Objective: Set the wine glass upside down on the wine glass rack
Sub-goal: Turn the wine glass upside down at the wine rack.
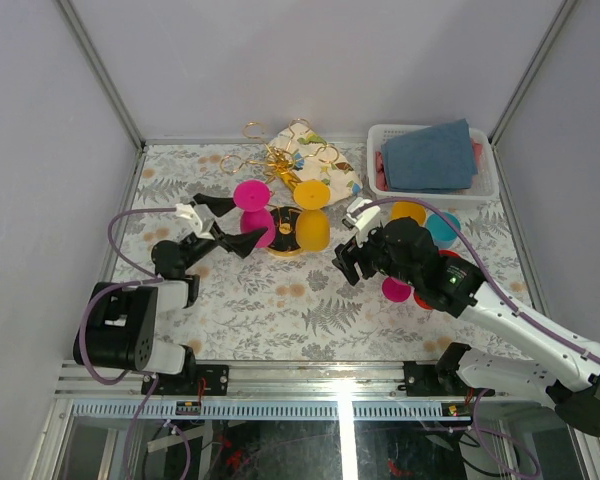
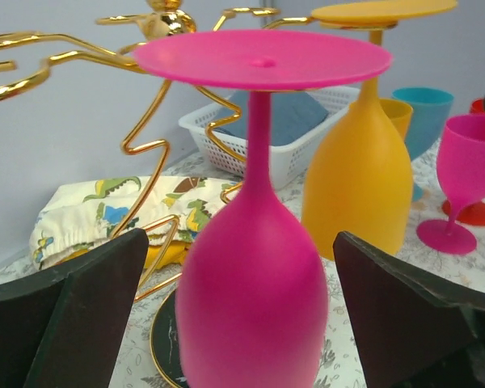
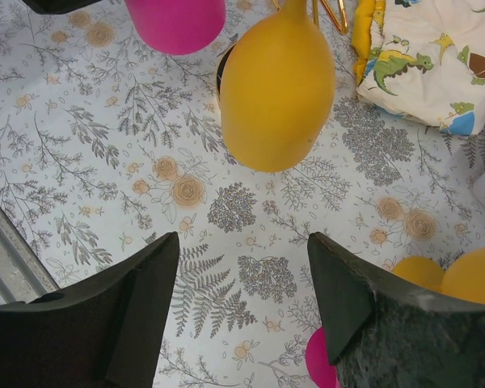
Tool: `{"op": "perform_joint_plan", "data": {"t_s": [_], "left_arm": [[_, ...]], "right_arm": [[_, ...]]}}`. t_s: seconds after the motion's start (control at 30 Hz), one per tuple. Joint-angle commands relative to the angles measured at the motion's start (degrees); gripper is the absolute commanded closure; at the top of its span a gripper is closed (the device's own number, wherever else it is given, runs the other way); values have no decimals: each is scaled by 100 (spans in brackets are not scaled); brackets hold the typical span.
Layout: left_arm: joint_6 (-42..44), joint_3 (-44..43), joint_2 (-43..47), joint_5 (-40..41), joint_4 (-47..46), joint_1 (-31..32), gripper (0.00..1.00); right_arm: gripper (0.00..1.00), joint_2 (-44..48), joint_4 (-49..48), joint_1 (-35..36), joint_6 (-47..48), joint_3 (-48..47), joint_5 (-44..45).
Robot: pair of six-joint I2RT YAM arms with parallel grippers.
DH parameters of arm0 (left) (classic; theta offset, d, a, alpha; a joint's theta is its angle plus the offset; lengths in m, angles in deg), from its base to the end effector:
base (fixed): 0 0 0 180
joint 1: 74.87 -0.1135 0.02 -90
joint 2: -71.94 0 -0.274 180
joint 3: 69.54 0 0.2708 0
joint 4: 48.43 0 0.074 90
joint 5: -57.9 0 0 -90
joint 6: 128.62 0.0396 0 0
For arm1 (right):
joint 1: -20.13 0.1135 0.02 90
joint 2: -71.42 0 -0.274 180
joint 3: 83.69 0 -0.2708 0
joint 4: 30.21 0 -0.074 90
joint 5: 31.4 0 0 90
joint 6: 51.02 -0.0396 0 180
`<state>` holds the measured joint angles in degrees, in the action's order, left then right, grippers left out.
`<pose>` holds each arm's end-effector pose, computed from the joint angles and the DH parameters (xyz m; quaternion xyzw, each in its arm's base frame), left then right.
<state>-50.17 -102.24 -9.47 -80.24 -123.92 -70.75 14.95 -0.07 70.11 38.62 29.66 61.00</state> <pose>0.2447 -0.0472 0.2262 0.3156 0.5001 -0.3178 0.7412 0.1568 0.1842 0.3510 -0.3327 0.7482 0.2285 0.5266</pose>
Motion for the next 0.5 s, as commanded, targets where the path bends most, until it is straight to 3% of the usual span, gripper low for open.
{"op": "perform_joint_plan", "data": {"t_s": [0.0, 0.27, 0.37, 0.47], "left_arm": [[29, 201, 314, 945, -356, 3, 0], [-104, 627, 756, 2734, -356, 273, 0], [-816, 644, 936, 3954, -297, 387, 0], [-1402, 623, 1153, 4382, 104, 394, 0]], "right_arm": [[28, 125, -249, -22, 146, -106, 94], [27, 187, -356, -19, 231, -3, 171], [27, 189, -388, -16, 229, -30, 402], [26, 192, -438, -18, 188, -69, 685]]}}
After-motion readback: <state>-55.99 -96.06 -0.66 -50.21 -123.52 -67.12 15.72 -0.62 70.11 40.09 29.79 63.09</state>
